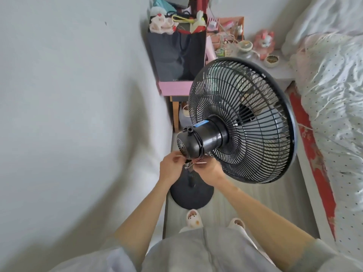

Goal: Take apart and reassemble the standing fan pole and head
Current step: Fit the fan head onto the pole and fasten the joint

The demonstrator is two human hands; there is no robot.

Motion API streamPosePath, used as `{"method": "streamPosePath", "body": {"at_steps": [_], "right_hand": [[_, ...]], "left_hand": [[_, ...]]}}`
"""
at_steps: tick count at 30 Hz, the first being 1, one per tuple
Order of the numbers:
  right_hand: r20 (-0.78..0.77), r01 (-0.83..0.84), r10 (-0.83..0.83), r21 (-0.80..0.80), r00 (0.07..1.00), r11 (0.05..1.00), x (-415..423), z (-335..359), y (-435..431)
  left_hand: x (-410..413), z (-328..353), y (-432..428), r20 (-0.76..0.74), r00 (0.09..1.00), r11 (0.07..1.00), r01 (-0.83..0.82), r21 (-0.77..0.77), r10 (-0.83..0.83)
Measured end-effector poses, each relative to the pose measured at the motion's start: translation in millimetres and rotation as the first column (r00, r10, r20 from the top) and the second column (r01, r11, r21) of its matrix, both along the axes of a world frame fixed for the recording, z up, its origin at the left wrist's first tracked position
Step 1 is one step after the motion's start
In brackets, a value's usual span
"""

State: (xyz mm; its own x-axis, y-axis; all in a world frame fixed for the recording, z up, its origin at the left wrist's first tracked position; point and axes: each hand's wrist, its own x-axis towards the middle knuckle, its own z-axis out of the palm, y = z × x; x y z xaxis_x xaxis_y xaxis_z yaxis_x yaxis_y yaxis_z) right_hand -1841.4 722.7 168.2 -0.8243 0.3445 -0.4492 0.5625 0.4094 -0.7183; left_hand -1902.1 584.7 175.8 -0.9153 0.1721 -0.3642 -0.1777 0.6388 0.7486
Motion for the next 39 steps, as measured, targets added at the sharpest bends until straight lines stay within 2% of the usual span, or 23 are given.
{"method": "streamPosePath", "body": {"at_steps": [2, 4, 6, 8, 13, 16, 19, 23, 28, 32, 34, 36, 39], "right_hand": [[-0.014, 0.014, -0.014, -0.007, 1.000, 1.000, 6.9, -2.4, 0.3], [-0.043, 0.088, -0.093, -0.105, 0.995, 0.991, 13.6, -5.0, -3.8], [-0.072, 0.151, -0.165, -0.168, 0.984, 0.974, 17.0, -7.8, -7.6], [-0.098, 0.151, -0.169, -0.175, 0.981, 0.973, 18.9, -7.3, -9.3], [-0.168, 0.142, -0.141, -0.007, 0.976, 0.990, 29.2, -6.8, -4.7], [-0.134, 0.186, -0.206, -0.149, 0.969, 0.971, 33.9, -3.0, 11.3], [-0.144, 0.114, -0.144, -0.195, 0.979, 0.974, 30.1, 0.7, 23.9], [-0.162, 0.057, -0.093, -0.215, 0.982, 0.975, 28.3, 1.9, 20.0], [-0.174, 0.172, -0.201, -0.164, 0.964, 0.971, 21.6, 13.5, 19.2], [-0.135, 0.220, -0.235, -0.121, 0.963, 0.968, 14.5, 15.7, 16.4], [-0.053, 0.216, -0.225, -0.139, 0.973, 0.966, 10.4, 14.4, 17.1], [0.063, 0.201, -0.192, -0.213, 0.979, 0.956, 6.9, 14.5, 18.8], [0.144, 0.241, -0.204, -0.324, 0.968, 0.915, 8.9, 16.5, 22.6]], "left_hand": [[5.9, -3.8, 5.9, 0.074, 0.995, 0.994, -0.073, 0.086, 0.067], [12.3, -8.3, 10.3, 0.129, 0.985, 0.980, -0.135, 0.147, 0.117], [13.2, -7.5, 14.7, 0.153, 0.983, 0.982, -0.126, 0.140, 0.105], [11.2, -7.6, 19.4, 0.149, 0.987, 0.992, -0.077, 0.103, 0.061], [11.0, -7.8, 29.4, 0.136, 0.989, 0.991, -0.072, 0.112, 0.057], [6.9, -12.6, 24.5, 0.218, 0.975, 0.980, -0.084, 0.181, 0.043], [3.0, -16.7, 18.3, 0.300, 0.954, 0.957, -0.104, 0.272, 0.019], [3.4, -15.2, 17.5, 0.281, 0.959, 0.943, -0.133, 0.305, 0.045], [-2.4, -10.1, 10.2, 0.249, 0.967, 0.969, -0.017, 0.246, -0.046], [0.8, -12.2, 13.1, 0.292, 0.956, 0.960, -0.061, 0.272, -0.022], [2.7, -13.4, 16.3, 0.322, 0.947, 0.949, -0.107, 0.298, 0.006], [5.7, -12.6, 17.5, 0.339, 0.941, 0.944, -0.110, 0.312, -0.002], [11.0, -20.0, 15.6, 0.354, 0.935, 0.935, -0.118, 0.333, -0.008]]}}
